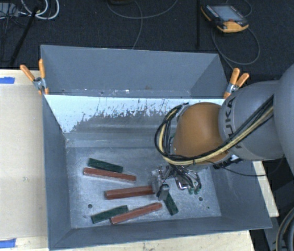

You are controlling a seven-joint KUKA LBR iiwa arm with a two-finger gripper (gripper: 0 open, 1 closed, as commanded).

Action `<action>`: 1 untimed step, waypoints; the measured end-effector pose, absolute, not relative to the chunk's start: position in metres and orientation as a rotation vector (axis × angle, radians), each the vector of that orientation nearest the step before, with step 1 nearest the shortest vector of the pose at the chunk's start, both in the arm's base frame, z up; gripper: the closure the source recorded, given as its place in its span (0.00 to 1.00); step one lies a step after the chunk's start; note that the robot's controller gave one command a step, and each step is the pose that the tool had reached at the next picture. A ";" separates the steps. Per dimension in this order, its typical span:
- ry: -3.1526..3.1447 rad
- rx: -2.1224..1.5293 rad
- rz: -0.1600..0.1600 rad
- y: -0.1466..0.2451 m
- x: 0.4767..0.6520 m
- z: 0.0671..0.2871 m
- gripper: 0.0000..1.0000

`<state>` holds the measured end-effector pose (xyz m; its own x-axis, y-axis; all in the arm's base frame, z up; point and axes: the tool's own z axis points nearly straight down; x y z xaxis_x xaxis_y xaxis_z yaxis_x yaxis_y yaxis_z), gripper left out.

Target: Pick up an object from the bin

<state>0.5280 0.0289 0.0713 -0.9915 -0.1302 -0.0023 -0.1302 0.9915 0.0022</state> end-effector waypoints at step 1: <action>3.134 -0.202 0.001 0.028 0.528 0.070 0.00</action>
Offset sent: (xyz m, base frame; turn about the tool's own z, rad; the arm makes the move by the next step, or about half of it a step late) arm 0.0000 0.0000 0.0000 0.0000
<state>0.5275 0.0278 0.0701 -0.9917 -0.1285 -0.0012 -0.1285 0.9917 0.0007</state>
